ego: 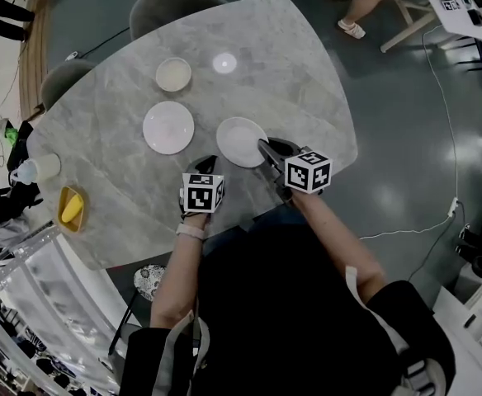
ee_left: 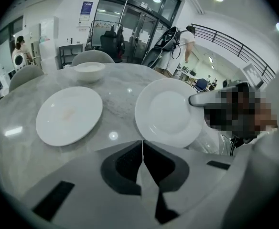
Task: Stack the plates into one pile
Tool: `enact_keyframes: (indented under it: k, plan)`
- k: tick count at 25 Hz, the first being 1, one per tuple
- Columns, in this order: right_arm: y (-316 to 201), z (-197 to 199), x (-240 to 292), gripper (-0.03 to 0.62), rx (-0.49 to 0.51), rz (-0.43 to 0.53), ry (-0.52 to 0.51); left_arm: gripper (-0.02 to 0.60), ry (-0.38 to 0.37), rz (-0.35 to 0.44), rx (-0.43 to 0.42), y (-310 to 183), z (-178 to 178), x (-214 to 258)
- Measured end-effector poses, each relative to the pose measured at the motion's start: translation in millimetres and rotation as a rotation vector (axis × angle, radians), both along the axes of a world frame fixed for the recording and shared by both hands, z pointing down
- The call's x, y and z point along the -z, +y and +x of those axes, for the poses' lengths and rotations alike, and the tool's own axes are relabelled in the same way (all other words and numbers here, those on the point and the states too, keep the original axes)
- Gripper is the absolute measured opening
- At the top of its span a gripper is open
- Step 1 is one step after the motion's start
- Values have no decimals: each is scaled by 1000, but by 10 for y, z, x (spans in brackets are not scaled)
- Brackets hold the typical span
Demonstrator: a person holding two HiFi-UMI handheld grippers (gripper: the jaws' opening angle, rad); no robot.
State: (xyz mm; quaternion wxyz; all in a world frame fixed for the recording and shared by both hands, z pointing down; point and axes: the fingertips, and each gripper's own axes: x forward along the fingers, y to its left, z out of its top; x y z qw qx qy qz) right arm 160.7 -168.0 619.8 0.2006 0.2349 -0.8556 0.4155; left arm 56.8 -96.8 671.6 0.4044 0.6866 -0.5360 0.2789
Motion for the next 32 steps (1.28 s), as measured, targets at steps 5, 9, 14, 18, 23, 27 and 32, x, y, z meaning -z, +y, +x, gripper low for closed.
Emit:
enact_keyframes:
  k: [5,9,14,18,23,27,32]
  plan:
    - [155,-319,41,28,-36,-35,-21,15,-2,-5,8,270,-373,51]
    - [256,-650,79,28,-64,-60,-50,15,-7,-12,25,503,-711,76]
    - [276,-1075,91,28,-104,-86,-90,15,-10,-30,28,778,-1053,38]
    - [273,-1379,91,28,-136,-113,-110,15,-16,-48,34,968,-1308,18]
    - [250,-1647,49,28,-148,-140,-122,15,-13,-48,57,1115,-1519,64]
    - [209,-1840,-20,28,-161,-144,-130,15,-7,-45,82,1230,-1703,76]
    - [137,-1979,-65,28,-165,-140,-109,15,-9,-50,113,1378,-1844,82]
